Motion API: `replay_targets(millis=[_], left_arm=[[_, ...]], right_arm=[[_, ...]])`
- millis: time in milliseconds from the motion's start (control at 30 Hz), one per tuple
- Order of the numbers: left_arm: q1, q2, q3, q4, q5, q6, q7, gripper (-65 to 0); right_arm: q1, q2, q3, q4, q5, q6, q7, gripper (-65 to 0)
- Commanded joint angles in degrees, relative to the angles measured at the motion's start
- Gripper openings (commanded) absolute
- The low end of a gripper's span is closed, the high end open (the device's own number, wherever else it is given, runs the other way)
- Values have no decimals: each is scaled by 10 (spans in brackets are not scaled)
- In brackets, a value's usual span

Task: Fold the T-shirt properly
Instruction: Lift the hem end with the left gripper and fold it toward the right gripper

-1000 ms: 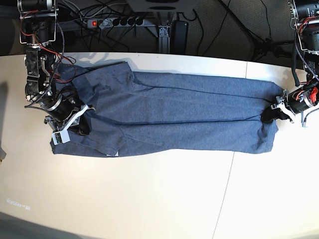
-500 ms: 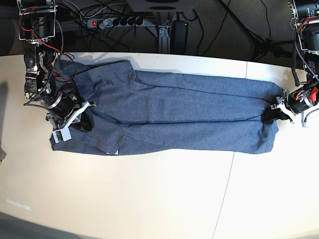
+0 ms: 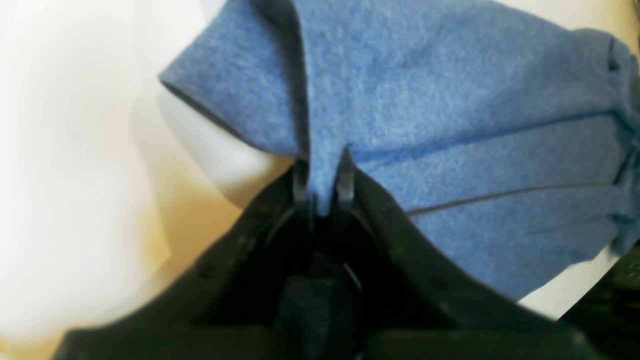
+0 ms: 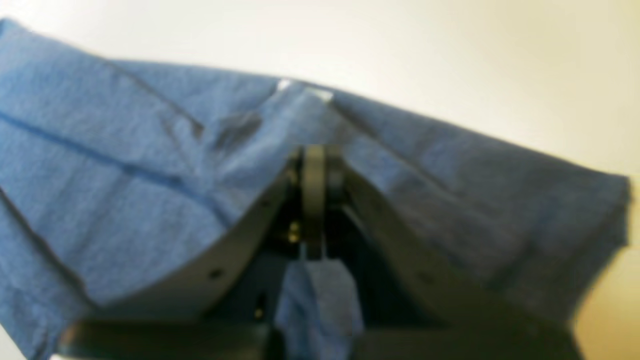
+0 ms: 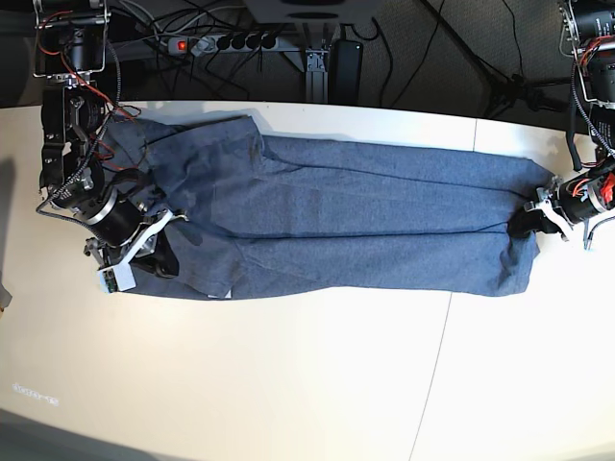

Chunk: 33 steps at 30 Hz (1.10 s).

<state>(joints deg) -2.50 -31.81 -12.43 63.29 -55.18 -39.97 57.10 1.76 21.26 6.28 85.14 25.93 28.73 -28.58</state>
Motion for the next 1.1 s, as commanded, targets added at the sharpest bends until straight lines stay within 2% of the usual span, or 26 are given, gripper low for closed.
replay_targets(millis=[0,133,233,367,500,567,700,833,933,1067], left_arm=[[-5,-18,-4,16,15,0,8,-650],[-2,-20,-4,71,73,0,8,-650],[0,-20,-4,118,156,0,-9,-650],[2,-20,-4,171,224,64,-26,-650],[24,-10,-4,266,245,79,-18,-650],[45,3,-4,326,251,79,-13,-650],[80,51,-3,449,282,109,6,-650],[115,89,17,539,301,113,1,-650],[123,116,63,564,330,125,-3,-650],[122,152,157,564,432,158,-24,-650]], right_arm=[[10,8,16,10,7,42,13,-650],[10,9,61,10,7,42,10,-650],[10,12,87,10,10,42,-5,-650],[9,35,91,10,36,43,-10,-650],[7,49,91,10,37,43,-12,-650],[5,53,91,10,37,43,-12,-650],[4,54,91,10,37,43,-12,-650],[4,54,91,10,36,43,-12,-650],[4,54,91,10,37,43,-13,-650],[4,56,91,10,37,43,-12,-650]])
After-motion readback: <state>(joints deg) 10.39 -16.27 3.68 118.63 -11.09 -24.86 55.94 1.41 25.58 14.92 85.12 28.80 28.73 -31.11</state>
